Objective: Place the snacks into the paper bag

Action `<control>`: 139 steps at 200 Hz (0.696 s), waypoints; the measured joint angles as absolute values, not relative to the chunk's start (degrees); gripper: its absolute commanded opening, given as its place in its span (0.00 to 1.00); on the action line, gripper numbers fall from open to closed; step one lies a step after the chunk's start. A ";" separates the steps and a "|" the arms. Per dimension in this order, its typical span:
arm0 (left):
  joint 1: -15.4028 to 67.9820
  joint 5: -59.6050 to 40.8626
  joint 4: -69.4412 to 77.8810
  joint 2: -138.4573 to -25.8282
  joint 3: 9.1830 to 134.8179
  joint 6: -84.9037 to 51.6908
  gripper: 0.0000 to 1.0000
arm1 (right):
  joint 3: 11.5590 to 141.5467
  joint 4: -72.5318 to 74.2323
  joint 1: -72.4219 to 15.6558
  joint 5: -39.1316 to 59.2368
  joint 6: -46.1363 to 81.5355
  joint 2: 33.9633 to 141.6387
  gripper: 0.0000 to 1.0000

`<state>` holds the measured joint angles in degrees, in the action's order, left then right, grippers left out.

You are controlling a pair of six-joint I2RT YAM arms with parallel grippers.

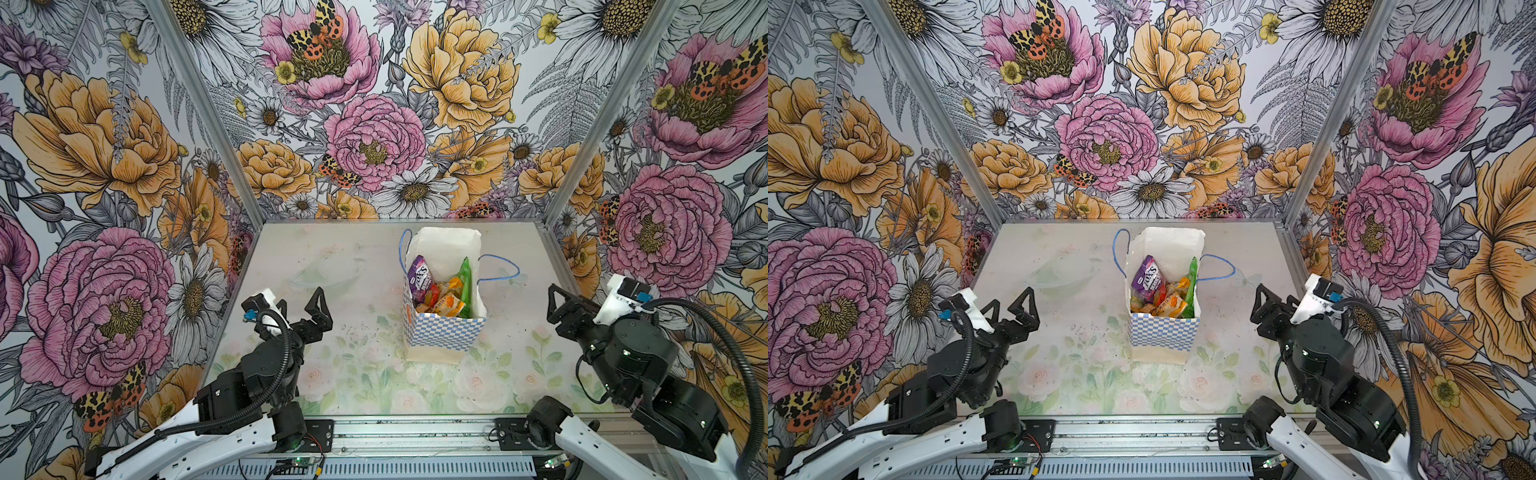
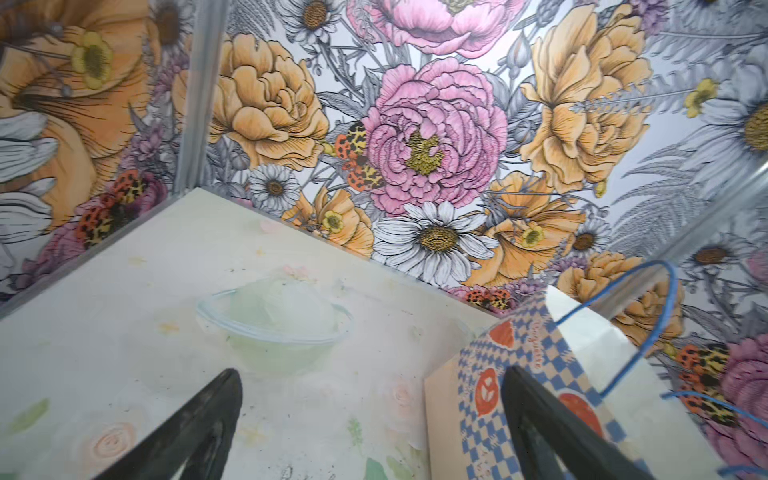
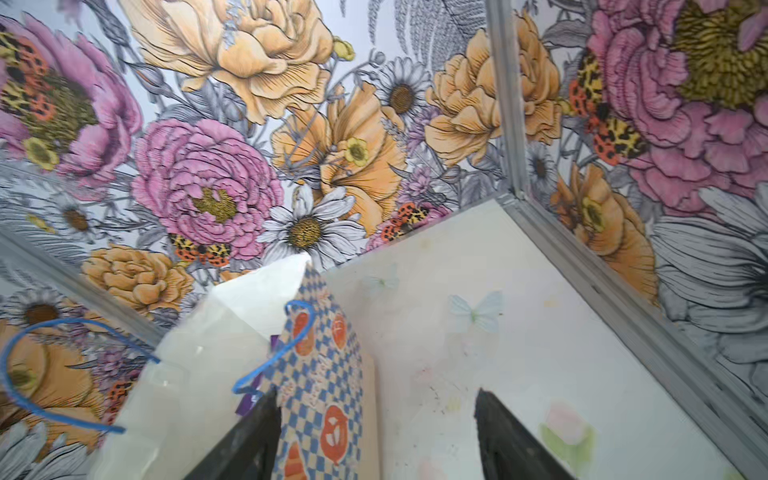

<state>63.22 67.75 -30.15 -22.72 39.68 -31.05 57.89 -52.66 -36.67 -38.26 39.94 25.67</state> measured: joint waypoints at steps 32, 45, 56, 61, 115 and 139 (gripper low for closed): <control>58.65 74.06 -28.38 -22.72 32.75 -28.91 0.99 | 47.37 -53.78 -36.67 -44.77 43.72 20.84 0.81; 55.51 74.19 -25.06 -22.76 29.43 -26.02 0.99 | 43.81 -53.84 -36.67 -46.94 44.97 19.59 0.83; 52.77 74.04 -22.72 -22.96 26.92 -23.70 0.99 | 41.21 -53.95 -36.67 -48.40 45.58 19.42 0.85; 51.40 73.67 -21.74 -23.18 25.93 -22.90 0.99 | 39.94 -53.87 -36.67 -49.10 45.82 19.49 0.86; 39.24 66.46 -8.40 -27.97 17.19 -11.88 0.99 | 34.57 -50.78 -36.64 -54.02 45.65 22.31 0.88; 34.54 60.82 -2.50 -32.18 16.21 -8.29 0.99 | 31.79 -47.31 -36.64 -54.87 45.67 23.42 0.91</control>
